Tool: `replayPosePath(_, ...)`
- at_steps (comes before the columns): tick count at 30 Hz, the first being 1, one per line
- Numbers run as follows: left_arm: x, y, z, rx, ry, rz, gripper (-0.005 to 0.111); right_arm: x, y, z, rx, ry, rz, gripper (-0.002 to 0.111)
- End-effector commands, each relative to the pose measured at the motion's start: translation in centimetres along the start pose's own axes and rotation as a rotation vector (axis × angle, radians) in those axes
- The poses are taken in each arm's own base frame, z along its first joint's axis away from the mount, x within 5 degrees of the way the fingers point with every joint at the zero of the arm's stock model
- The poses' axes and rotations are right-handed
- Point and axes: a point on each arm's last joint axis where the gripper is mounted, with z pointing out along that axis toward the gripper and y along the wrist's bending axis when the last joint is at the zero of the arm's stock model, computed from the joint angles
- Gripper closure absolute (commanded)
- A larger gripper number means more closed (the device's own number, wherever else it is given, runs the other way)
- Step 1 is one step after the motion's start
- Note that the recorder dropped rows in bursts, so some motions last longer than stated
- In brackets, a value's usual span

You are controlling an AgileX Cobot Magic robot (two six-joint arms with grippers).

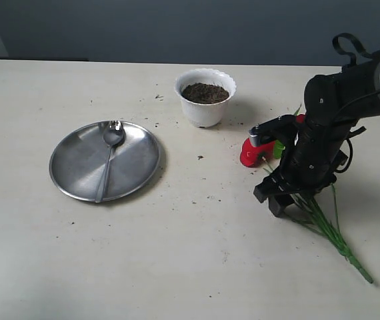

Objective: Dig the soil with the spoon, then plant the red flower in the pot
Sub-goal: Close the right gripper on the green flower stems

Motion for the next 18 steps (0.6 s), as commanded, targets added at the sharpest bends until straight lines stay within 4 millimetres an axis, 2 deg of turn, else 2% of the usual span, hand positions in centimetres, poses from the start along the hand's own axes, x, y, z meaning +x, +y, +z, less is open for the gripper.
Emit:
replayPosePath(1,0.08,0.0,0.01,-0.001,-0.008,0.001,0.107,0.38,0.05,1.24,-0.005,0.042,-0.006,0.046)
replayPosePath(18,0.08,0.0,0.01,-0.001,-0.008,0.001,0.107,0.59,0.0,0.54,0.006,0.05,-0.021,0.046)
